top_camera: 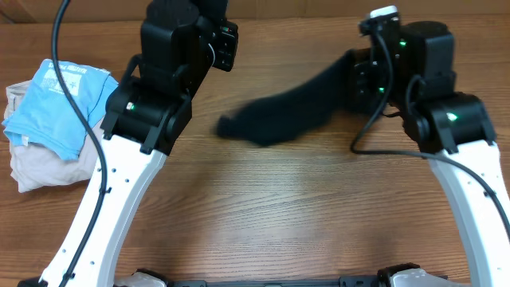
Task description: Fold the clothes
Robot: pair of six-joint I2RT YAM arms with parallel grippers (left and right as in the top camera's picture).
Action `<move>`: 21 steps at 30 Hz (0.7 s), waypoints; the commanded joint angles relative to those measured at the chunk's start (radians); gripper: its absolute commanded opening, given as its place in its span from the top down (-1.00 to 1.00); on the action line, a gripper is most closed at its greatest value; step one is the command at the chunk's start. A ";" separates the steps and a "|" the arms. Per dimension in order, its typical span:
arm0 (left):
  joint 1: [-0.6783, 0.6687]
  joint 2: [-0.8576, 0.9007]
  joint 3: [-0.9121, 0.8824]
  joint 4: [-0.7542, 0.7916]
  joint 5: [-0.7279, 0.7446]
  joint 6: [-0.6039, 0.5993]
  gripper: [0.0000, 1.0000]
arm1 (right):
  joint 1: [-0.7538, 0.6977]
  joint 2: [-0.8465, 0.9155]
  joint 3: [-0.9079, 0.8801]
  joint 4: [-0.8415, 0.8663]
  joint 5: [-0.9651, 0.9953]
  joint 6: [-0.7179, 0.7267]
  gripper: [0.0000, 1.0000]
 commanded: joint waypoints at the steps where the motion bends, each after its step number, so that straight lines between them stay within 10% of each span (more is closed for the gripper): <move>1: 0.015 0.018 0.024 -0.032 -0.043 0.023 0.90 | -0.003 -0.002 0.020 -0.042 0.139 0.009 0.92; 21: 0.014 0.024 0.023 -0.126 0.055 -0.010 0.73 | -0.002 0.003 0.019 -0.013 -0.120 0.008 0.92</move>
